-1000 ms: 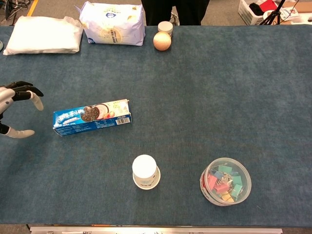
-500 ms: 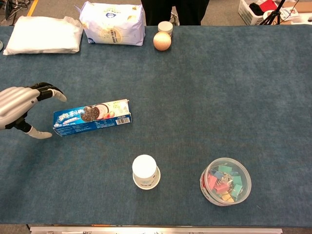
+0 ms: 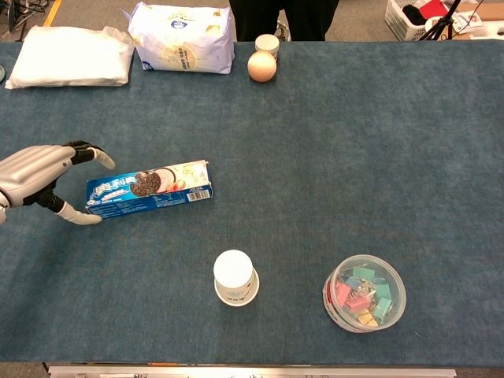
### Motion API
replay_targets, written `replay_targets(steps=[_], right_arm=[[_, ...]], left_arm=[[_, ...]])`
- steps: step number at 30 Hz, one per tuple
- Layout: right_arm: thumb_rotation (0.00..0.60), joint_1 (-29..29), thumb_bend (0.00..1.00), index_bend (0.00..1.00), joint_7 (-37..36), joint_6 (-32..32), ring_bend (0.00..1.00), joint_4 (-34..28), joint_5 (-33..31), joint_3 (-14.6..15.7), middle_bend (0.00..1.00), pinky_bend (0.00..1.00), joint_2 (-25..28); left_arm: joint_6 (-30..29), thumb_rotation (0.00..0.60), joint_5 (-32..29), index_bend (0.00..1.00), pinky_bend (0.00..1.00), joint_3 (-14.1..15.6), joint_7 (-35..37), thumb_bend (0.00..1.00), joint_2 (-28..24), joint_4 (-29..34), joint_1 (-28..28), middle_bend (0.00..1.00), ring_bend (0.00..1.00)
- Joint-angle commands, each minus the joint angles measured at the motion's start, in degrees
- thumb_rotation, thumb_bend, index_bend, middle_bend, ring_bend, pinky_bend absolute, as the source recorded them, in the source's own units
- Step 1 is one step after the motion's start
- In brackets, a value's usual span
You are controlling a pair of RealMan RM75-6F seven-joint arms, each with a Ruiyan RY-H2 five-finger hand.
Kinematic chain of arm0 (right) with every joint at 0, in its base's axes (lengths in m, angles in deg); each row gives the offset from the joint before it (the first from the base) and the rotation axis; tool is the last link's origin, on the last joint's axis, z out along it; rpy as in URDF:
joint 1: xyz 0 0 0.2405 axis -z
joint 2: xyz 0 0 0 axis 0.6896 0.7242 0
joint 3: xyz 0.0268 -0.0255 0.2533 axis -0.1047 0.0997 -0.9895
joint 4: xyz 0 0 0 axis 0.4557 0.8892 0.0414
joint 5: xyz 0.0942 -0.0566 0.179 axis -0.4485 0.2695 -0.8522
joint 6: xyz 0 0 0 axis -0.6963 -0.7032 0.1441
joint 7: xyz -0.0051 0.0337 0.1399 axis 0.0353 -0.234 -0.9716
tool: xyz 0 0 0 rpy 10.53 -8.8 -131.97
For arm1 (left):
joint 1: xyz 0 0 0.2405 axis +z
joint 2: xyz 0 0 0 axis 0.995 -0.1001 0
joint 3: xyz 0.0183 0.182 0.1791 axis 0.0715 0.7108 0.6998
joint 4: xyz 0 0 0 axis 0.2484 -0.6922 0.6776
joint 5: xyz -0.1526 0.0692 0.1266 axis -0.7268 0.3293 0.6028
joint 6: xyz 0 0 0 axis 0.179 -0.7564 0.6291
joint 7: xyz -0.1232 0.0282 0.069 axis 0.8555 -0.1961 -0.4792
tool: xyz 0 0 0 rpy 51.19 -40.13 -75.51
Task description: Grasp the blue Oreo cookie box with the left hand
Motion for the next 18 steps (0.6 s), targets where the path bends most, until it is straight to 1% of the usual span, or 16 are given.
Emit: replay_targets(steps=[1,8,11,13,16,18], right_arm=[[0.6,0.0,0.0,0.56,-0.1,0.0,0.3,0.0,0.0,0.0,0.49,0.35,0.0],[0.6,0.0,0.0,0.56,-0.2,0.0,0.3,0.0,-0.1,-0.1,0.49,0.35,0.1],[0.6,0.0,0.0,0.56,-0.1,0.0,0.3,0.0,-0.1,-0.1,0.49,0.35,0.1],[0.6,0.0,0.0,0.56,-0.1,0.1,0.3,0.1,-0.1,-0.1,0.49,0.35,0.1],[0.6,0.0,0.0,0.56,-0.1,0.1,0.3,0.1,-0.1,-0.1,0.49,0.35,0.0],[0.6,0.0,0.0,0.56,-0.1,0.1,0.3,0.1,-0.1,-0.1,0.49,0.35,0.0]], left_arm=[[-0.6,0.495,-0.4,0.24,0.2,-0.1,-1.2,0.05,1.4,-1.6,-0.4,0.17,0.08],[-0.5,0.514,-2.1,0.26,0.2,-0.1,-2.1,0.05,3.3,-4.6,-1.0,0.17,0.08],[-0.2,0.524,-2.6,0.29,0.2,0.0,-1.6,0.05,3.6,-5.1,-1.2,0.17,0.08],[-0.1,0.532,-2.5,0.34,0.2,0.1,-1.1,0.05,3.7,-5.3,-1.2,0.18,0.08],[-0.2,0.568,-2.0,0.43,0.2,0.2,0.0,0.05,3.9,-5.6,-1.2,0.2,0.09],[-0.1,0.587,-1.6,0.46,0.2,0.2,1.4,0.05,3.9,-5.8,-1.2,0.21,0.1]])
